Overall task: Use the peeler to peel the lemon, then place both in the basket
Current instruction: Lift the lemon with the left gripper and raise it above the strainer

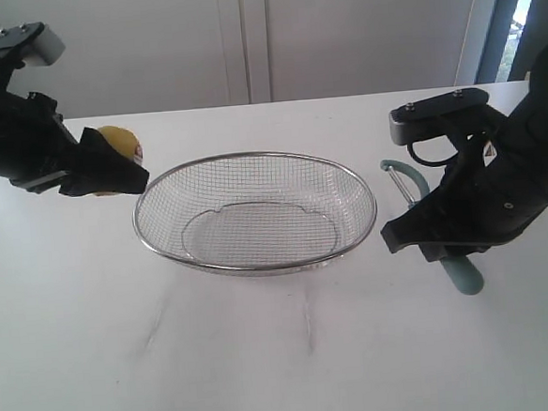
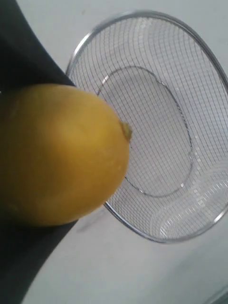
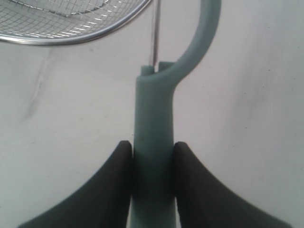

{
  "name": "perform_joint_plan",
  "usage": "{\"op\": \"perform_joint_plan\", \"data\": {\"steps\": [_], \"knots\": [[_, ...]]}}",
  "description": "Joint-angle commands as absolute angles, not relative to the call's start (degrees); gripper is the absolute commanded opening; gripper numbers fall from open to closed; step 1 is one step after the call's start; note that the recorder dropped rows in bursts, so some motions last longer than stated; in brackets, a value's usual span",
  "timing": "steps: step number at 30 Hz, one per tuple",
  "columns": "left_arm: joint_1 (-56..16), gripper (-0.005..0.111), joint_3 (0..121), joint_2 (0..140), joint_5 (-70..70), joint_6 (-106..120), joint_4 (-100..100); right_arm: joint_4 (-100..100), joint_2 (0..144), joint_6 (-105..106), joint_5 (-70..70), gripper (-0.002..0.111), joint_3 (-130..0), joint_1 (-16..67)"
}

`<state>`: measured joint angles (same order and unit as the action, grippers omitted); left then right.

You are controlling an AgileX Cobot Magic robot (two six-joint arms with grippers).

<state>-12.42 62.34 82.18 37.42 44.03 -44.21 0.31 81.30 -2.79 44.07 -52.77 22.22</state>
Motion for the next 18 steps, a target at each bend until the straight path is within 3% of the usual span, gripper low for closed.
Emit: {"op": "perform_joint_plan", "data": {"steps": [1, 18], "knots": [[-12.77, 0.0, 59.96, 81.3, 38.15, 54.75, -57.3, 1.09, 80.79, -2.36, 43.39, 0.0, -52.54, 22.28], [-12.77, 0.0, 58.66, 81.3, 49.06, 73.39, -69.32, 23.18, 80.79, 17.07, 43.46, 0.0, -52.54, 22.28]]}}
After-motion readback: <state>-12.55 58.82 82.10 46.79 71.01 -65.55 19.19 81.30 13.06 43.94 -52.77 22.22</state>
